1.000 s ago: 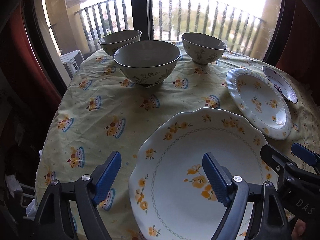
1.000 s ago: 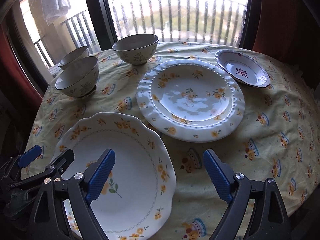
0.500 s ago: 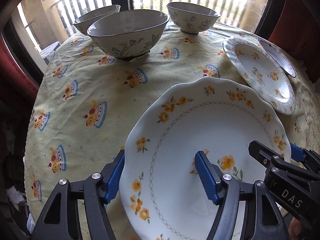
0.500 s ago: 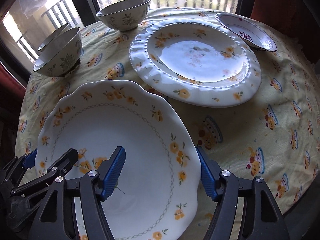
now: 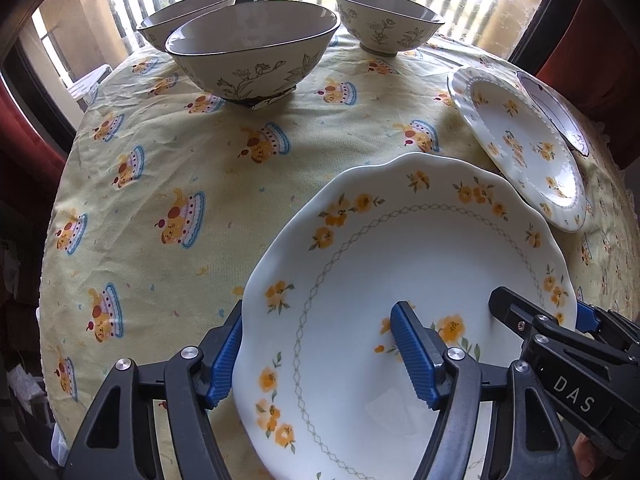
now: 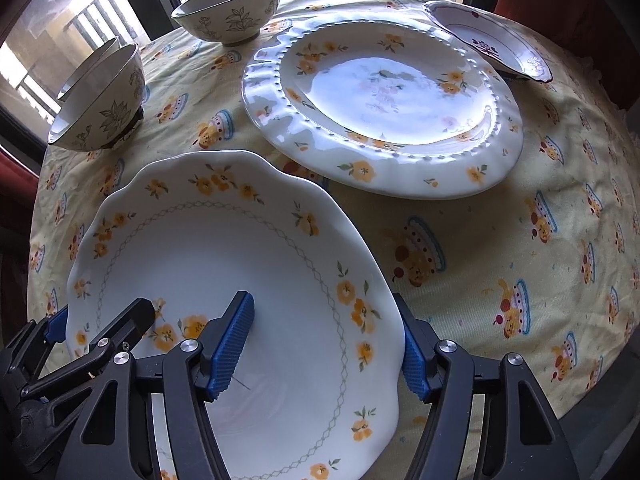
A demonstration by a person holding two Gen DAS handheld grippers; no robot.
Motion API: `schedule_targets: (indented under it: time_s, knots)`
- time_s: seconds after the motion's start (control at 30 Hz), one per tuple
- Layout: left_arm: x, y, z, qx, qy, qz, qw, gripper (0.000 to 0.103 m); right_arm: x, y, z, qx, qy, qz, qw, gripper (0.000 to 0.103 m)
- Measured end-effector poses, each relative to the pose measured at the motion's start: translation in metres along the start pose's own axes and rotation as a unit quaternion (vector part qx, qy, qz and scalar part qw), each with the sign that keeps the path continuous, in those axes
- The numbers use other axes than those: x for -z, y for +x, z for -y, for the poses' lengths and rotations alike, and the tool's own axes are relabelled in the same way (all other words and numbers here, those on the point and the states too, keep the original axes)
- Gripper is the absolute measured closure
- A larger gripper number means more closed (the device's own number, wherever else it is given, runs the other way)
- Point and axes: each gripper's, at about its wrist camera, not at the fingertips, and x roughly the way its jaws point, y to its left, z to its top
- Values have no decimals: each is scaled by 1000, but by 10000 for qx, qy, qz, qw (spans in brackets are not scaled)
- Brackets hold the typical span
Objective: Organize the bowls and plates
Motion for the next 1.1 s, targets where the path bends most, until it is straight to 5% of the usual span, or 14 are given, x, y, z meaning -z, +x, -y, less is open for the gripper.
schedule_targets:
  time_s: [0.63,1.1]
  knots:
    - [4,-34,60,-115,382,588,9975,33,-12,-37,49,11,-42,435,9990,36]
    - [-4,-33,164,-131,129,846,9962,33,-36,-50,150,29,-291,637,9975,38]
